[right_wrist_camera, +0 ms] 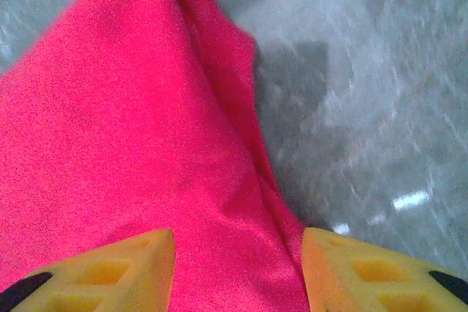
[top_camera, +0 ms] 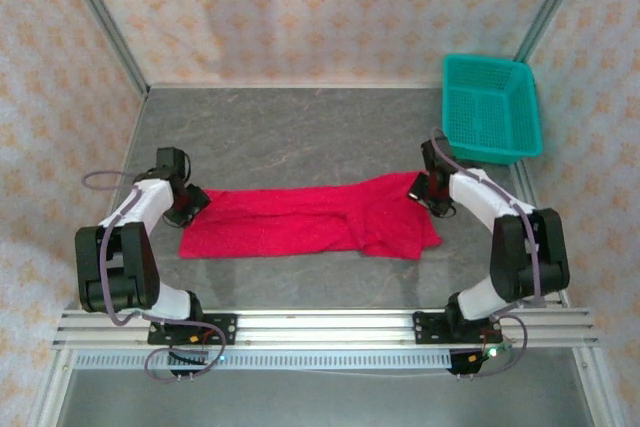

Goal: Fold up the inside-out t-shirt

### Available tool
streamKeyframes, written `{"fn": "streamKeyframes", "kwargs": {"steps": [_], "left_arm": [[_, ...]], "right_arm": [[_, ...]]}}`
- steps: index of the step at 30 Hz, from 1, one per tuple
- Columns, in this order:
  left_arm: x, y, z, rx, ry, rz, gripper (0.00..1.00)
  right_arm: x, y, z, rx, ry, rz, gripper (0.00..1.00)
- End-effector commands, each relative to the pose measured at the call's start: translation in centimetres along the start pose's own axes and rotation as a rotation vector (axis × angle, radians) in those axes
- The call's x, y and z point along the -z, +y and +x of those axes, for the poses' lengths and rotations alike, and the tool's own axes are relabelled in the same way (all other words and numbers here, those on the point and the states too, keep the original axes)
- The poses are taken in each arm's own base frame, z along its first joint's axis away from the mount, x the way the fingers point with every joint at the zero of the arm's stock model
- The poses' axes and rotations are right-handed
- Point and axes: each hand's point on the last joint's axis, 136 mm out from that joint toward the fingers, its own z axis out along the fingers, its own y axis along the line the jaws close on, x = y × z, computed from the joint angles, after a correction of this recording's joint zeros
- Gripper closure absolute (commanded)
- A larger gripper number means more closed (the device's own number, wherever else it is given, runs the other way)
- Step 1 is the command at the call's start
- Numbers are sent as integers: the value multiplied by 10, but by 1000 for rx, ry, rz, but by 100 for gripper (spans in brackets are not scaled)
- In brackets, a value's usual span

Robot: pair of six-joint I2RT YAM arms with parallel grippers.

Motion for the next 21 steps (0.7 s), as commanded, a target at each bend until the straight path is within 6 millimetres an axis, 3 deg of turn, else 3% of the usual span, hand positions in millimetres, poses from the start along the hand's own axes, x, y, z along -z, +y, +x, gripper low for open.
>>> {"fn": "streamKeyframes", "kwargs": {"steps": [1, 7, 10, 14, 16, 21], "left_arm": [[-6, -2, -6, 53, -1, 52, 52], [-22, -3, -8, 66, 22, 49, 52], [-25, -5, -10, 68, 14, 52, 57], [-27, -8, -14, 69, 14, 56, 80], [-26, -9, -17, 66, 5, 53, 87], [-17, -10, -26, 56, -24, 39, 97]], "right_arm": [[-5, 10, -27, 30, -41, -21, 49], [-25, 25, -35, 48, 2, -59, 50], [-27, 34, -36, 39, 11, -99, 60], [-18, 37, -43, 34, -17, -104, 85], [-11, 37, -47, 47, -32, -97, 92], [13, 37, -61, 89, -76, -64, 99]]}}
